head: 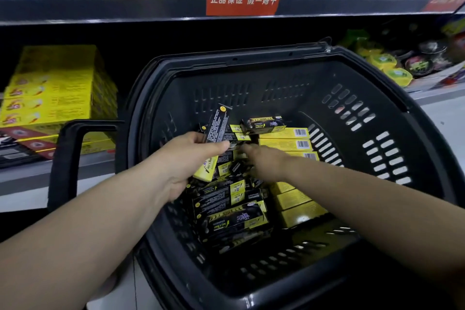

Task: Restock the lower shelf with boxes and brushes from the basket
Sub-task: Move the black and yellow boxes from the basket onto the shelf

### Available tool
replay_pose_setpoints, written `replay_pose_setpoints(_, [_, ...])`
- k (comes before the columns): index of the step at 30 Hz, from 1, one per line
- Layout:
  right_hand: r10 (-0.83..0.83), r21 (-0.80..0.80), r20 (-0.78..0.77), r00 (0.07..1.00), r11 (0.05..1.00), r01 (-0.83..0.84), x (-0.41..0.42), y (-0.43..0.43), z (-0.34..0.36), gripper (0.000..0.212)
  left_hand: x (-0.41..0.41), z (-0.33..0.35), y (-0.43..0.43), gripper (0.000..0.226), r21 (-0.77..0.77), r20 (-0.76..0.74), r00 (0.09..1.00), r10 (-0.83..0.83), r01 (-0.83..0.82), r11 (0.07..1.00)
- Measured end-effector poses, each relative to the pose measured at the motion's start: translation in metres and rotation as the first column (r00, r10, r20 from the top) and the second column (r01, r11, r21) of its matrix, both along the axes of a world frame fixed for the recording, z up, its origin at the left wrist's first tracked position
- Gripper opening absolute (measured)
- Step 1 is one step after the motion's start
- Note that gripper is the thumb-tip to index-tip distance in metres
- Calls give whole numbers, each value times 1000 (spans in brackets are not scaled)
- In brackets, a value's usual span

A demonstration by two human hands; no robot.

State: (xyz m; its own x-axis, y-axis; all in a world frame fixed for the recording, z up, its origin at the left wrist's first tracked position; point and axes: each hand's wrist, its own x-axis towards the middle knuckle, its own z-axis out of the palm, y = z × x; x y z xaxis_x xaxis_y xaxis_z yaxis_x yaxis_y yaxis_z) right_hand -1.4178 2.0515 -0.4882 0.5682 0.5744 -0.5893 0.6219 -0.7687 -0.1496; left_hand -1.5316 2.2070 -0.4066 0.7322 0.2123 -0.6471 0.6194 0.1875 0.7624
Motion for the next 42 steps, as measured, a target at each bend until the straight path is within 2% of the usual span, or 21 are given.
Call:
replay_pose_setpoints(5, [257,-86,242,936,966,-243,-1,5,-4,52,1,-1,1,31,-13,3,999,53,-53,999])
replay_pose_setpoints(7, [193,9,294,936,979,-205,3,5,20,42,2,-1,0,31,-24,5,999,54,-53,998])
replay_pose_setpoints(10, [-6,290,320,948,953,-92,6,2,71,36,2,0,0,32,-36,-5,999,46,-46,998])
replay_pose_setpoints(11, [-103,378,256,961,926,-2,5,1,87,34,2,1,0,31,-39,-12,999,34,-34,999])
replay_pose_setpoints(13, [-296,508,-21,955,820,265,-2,-3,108,26,0,4,-2,28,-55,-19,1000,-9,8,998])
replay_pose_setpoints(15, [-408,531,-275,871,690,491,-8,-5,113,20,-1,5,-5,28,-64,-12,997,-74,73,995])
replay_pose_setpoints(16, [-442,520,-329,835,653,551,-10,-4,111,23,-2,6,-6,29,-64,-7,994,-110,109,992])
replay_pose_setpoints(19, [-500,476,-427,754,585,657,-14,3,106,37,-5,8,-8,31,-57,19,985,-174,175,983])
replay_pose_setpoints(21, [-488,459,-503,713,549,699,-13,7,101,44,-7,7,-8,36,10,41,976,-215,214,977])
replay_pose_setpoints(23, [-428,461,-583,690,525,715,-14,7,96,43,-8,5,-6,40,87,55,969,-240,235,968])
replay_pose_setpoints(25, [-320,448,-676,664,536,715,-14,3,90,48,-6,2,-3,39,151,55,980,-192,182,972])
replay_pose_setpoints(26, [-272,428,-701,659,579,694,-14,0,87,59,-5,-1,-1,40,173,52,987,-150,139,975])
replay_pose_setpoints(28, [-210,358,-642,737,768,531,-17,-6,79,77,-2,-7,3,49,216,38,996,-83,73,974])
replay_pose_setpoints(30, [-68,214,-443,894,960,179,-23,-9,61,74,0,-10,5,63,237,26,998,-53,46,970])
replay_pose_setpoints(31, [46,107,-318,947,994,-12,-26,-11,49,71,0,-11,6,66,240,25,999,-48,41,970])
replay_pose_setpoints(32, [159,12,-203,966,987,-160,-31,-11,36,70,0,-11,6,67,240,25,999,-47,40,970])
replay_pose_setpoints(34, [273,-64,-98,957,958,-280,-42,-9,17,67,0,-12,5,61,232,25,998,-53,46,972])
replay_pose_setpoints(37, [261,-42,-95,961,963,-266,-48,-1,4,59,-1,-11,4,43,232,44,998,-51,39,972])
replay_pose_setpoints(39, [284,-54,-42,958,957,-286,-47,3,0,57,-1,-11,4,46,232,44,998,-46,35,972])
replay_pose_setpoints(42, [268,-94,-66,961,957,-274,-45,3,-4,56,-1,-11,5,56,208,34,999,-41,33,978])
